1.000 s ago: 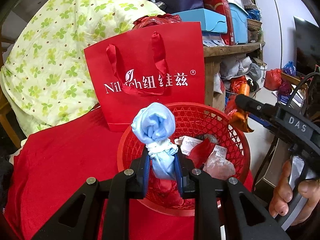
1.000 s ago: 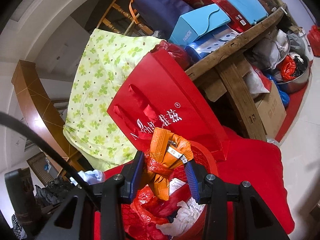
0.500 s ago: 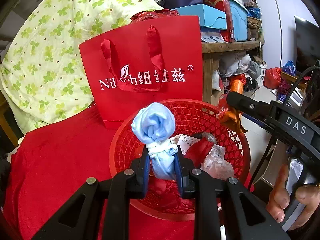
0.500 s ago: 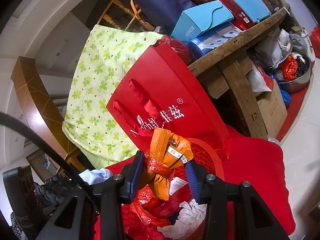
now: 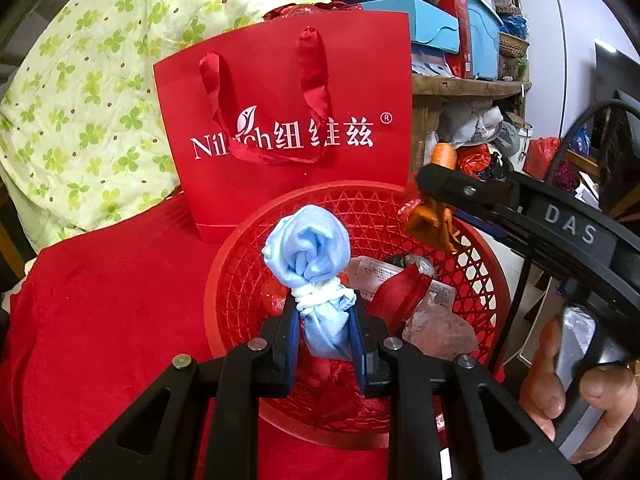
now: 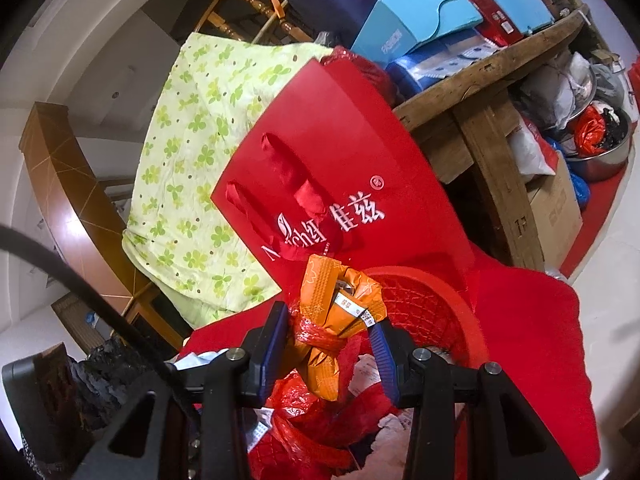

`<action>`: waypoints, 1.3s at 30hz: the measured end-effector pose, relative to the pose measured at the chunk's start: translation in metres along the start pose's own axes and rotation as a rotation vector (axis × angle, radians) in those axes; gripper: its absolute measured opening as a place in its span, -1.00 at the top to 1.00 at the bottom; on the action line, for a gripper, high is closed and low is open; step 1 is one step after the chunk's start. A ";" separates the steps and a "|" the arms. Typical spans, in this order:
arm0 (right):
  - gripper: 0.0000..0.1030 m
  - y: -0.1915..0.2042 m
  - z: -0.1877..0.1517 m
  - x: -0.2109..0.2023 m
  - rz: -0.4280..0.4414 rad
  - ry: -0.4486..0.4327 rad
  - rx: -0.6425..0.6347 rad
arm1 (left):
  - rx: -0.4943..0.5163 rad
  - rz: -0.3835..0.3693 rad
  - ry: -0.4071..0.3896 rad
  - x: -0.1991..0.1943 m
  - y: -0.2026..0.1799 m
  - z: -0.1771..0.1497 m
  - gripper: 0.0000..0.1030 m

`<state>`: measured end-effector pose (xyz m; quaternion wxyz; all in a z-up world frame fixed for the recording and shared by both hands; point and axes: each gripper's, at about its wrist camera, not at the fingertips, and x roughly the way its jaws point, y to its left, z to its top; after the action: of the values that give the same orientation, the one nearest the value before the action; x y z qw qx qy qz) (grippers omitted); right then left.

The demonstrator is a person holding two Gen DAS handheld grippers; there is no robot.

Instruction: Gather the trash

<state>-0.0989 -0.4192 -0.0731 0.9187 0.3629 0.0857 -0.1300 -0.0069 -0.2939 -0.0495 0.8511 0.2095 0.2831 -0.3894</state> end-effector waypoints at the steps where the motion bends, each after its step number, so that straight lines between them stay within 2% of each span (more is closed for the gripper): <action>1: 0.08 0.000 0.000 0.003 0.006 0.006 0.004 | -0.004 -0.008 0.001 0.001 0.001 -0.001 0.51; 4: 0.04 -0.001 0.000 0.011 0.017 0.019 0.011 | -0.009 -0.010 0.001 0.001 0.003 -0.002 0.34; 6: -0.01 -0.002 0.000 0.013 0.028 0.020 0.023 | -0.018 0.001 -0.011 -0.001 0.006 -0.003 0.02; 18: -0.02 -0.001 -0.005 0.014 0.040 0.031 0.050 | -0.051 0.054 -0.033 -0.022 0.026 -0.011 -0.50; 32: -0.02 0.020 -0.024 0.014 -0.031 0.045 -0.071 | -0.085 0.144 -0.072 -0.071 0.062 -0.028 -0.64; 34: -0.03 0.024 -0.028 0.011 -0.051 0.036 -0.096 | -0.087 0.162 -0.078 -0.078 0.067 -0.031 -0.65; 36: -0.14 0.029 -0.031 0.006 -0.069 0.017 -0.122 | -0.093 0.177 -0.084 -0.086 0.072 -0.034 -0.69; 39: -0.15 0.037 -0.035 -0.004 -0.088 -0.018 -0.162 | -0.105 0.183 -0.092 -0.096 0.079 -0.038 -0.71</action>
<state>-0.0940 -0.3682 -0.0732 0.9392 0.2821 0.1034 -0.1660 -0.0084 -0.1714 -0.0054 0.9050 0.1716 0.2433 -0.3038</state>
